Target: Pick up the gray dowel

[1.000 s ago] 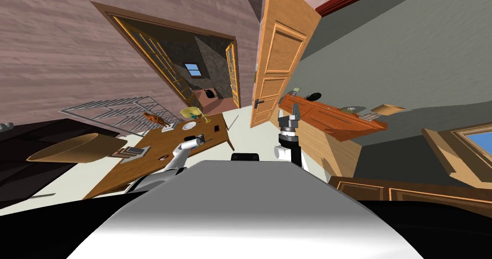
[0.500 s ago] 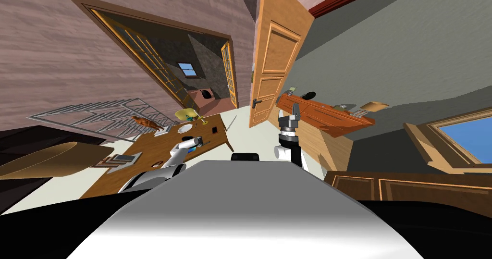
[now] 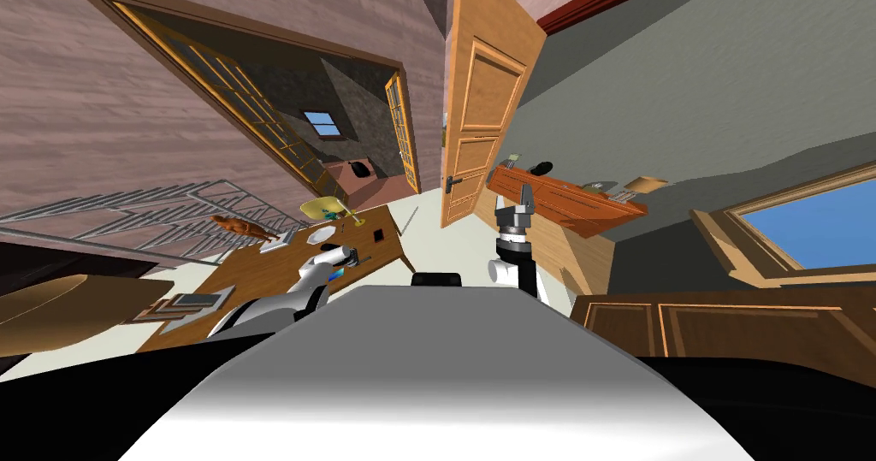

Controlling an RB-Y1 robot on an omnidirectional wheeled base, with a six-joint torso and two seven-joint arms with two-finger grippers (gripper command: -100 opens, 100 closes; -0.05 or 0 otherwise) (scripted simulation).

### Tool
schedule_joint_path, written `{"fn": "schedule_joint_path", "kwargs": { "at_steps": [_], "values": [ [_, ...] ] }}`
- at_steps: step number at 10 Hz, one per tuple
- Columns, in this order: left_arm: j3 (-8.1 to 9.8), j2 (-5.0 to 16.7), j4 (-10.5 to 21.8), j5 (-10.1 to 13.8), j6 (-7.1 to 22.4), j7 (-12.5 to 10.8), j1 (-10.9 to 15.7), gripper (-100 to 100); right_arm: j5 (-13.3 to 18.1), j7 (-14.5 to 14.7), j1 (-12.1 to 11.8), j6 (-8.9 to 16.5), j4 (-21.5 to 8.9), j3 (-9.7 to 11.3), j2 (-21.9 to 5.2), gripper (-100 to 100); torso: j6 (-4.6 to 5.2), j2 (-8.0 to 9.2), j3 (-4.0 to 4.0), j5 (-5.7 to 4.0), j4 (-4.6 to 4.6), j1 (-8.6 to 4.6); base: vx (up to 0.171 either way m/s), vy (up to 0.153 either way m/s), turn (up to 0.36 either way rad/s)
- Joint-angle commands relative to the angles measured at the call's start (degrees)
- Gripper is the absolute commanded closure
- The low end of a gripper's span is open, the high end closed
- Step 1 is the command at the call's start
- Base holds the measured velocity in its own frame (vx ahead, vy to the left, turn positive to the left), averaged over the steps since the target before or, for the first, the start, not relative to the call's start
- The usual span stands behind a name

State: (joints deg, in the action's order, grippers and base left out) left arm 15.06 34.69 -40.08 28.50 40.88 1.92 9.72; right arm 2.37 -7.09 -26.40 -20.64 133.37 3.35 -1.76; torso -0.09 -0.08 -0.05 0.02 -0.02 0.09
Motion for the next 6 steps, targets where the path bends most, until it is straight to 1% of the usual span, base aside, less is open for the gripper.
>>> {"fn": "schedule_joint_path", "kwargs": {
  "at_steps": [1, 2, 3, 4, 5, 6],
  "values": [
    [0.36, 0.8, 2.9, 0.3, 2.6, 0.2, 0.8, -100, 0.0, 0.0, 0.0, 0.0, 0.0, 0.0, 0.0, 0, 0.00, 0.00, 0.00, 0.00, 0.00, 0.00, 0.027, 0.024, -0.150],
    [0.36, 0.8, 3.2, 0.3, 2.6, 0.2, 0.8, -100, 0.0, 0.0, 0.0, 0.0, 0.0, 0.0, 0.0, 0, 0.03, -0.01, 0.00, 0.00, 0.00, 0.01, 0.022, 0.027, -0.072],
    [0.63, 1.4, 5.8, 0.7, 4.6, 0.5, 1.7, -100, 0.0, 0.0, 0.0, 0.0, 0.0, 0.0, 0.0, 0, 0.00, 0.02, 0.01, 0.00, 0.01, 0.01, 0.024, 0.031, -0.099],
    [0.63, 1.4, 5.8, 0.7, 4.6, 0.5, 1.7, -100, 0.0, 0.0, 0.0, 0.0, 0.0, 0.0, 0.0, 0, 0.02, 0.00, 0.00, 0.00, 0.01, 0.02, 0.022, 0.025, -0.074],
    [0.87, 2.0, 8.3, 0.9, 6.5, 0.8, 2.4, -100, 0.0, 0.0, 0.0, 0.0, 0.0, 0.0, 0.0, 0, 0.00, 0.01, 0.01, 0.00, 0.01, 0.00, 0.025, 0.022, -0.123],
    [0.87, 2.0, 8.3, 0.9, 6.5, 0.8, 2.4, -100, 0.0, 0.0, 0.0, 0.0, 0.0, 0.0, 0.0, 0, 0.02, 0.00, 0.00, 0.00, 0.01, -0.01, 0.020, 0.023, -0.054]
  ]
}}
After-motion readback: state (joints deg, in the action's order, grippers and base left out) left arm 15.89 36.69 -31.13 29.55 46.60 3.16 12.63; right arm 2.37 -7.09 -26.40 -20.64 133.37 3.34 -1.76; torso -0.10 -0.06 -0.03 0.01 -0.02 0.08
